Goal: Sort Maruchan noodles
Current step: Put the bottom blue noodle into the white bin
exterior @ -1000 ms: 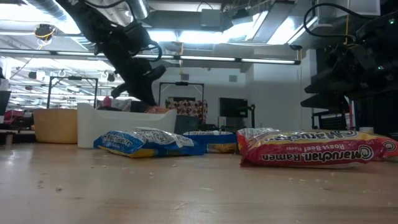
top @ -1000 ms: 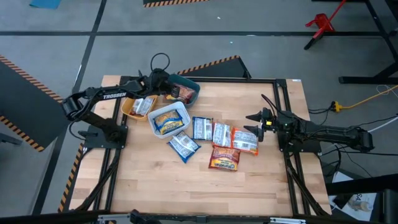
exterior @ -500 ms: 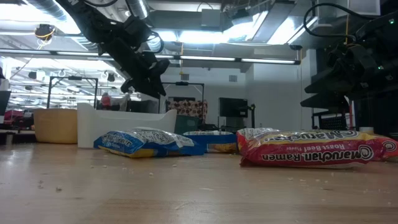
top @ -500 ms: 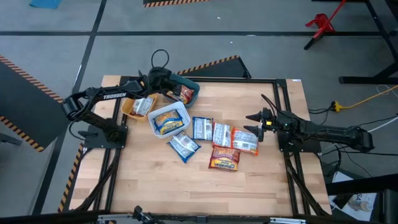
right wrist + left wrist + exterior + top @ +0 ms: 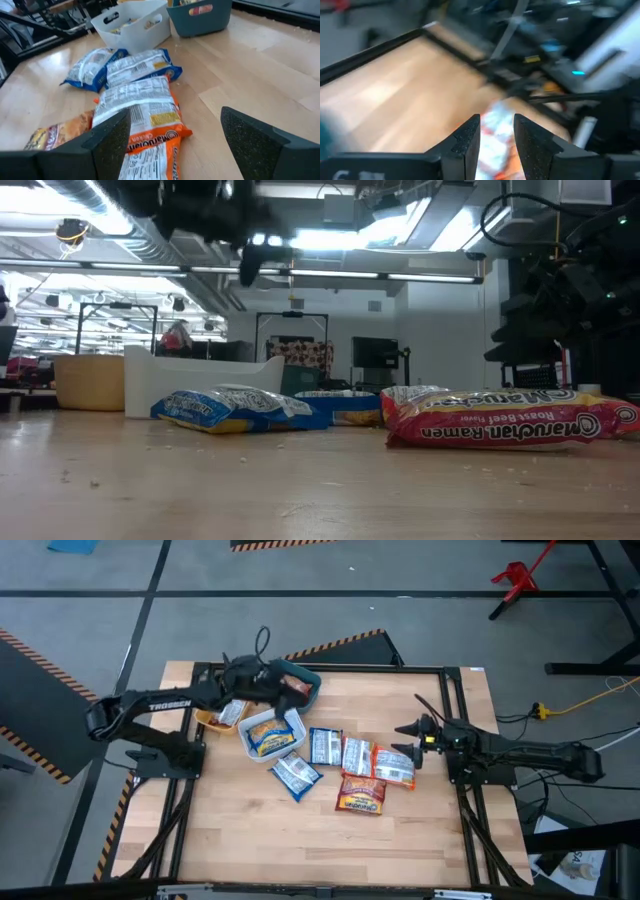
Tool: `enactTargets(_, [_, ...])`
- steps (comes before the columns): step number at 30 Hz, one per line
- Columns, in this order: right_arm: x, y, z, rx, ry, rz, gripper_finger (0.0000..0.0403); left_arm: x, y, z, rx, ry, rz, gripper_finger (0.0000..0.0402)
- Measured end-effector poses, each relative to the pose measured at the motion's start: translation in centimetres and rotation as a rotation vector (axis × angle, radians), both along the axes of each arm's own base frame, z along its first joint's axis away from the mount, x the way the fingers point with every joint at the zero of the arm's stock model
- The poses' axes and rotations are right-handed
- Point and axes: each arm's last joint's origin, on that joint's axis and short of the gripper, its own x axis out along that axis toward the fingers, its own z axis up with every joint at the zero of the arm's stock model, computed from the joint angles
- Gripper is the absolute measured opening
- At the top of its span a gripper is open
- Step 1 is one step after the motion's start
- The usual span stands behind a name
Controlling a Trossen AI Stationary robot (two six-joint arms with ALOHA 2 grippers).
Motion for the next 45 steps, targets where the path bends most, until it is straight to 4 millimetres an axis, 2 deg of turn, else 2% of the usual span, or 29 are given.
enactTargets(3, [0.1,0.0,-0.2,0.004,0.017,0.000,0.0296,1.3,-3.0,1.1,0.059,-0.111,-0.064,0.0113])
enactTargets(6, [0.1,0.0,-0.3,0.006,0.027,0.000,0.0296,2.3,-5.6,1.6,0.176,-0.174,-0.043,0.0112])
enactTargets(10, [0.1,0.0,-0.3,0.008,0.033,0.001,0.0296,3.1,-8.6,1.2,0.289,-0.155,0.008,0.0112])
enactTargets(16, [0.1,0.0,-0.4,0.010,0.035,0.000,0.0296,4.9,-11.4,-0.7,0.298,-0.073,-0.052,0.0112])
enactTargets(25, [0.1,0.0,-0.4,0.014,0.034,0.000,0.0296,10.2,-12.5,-3.5,0.393,0.013,-0.191,0.0113])
enactTargets(31, [0.1,0.0,-0.4,0.017,0.034,0.002,0.0296,12.6,-12.0,-4.4,0.658,0.083,-0.058,0.0121])
enactTargets(34, [0.1,0.0,-0.3,0.018,0.033,0.007,0.0296,13.0,-11.9,-4.8,0.724,0.119,-0.023,0.0120])
enactTargets(39, [0.1,0.0,-0.3,0.012,0.034,0.009,0.0296,12.9,-12.2,-5.1,0.677,0.162,-0.038,0.0120])
enactTargets(45, [0.1,0.0,-0.3,0.012,0.034,0.009,0.0296,11.5,-14.0,-7.3,0.603,0.394,-0.208,0.0125])
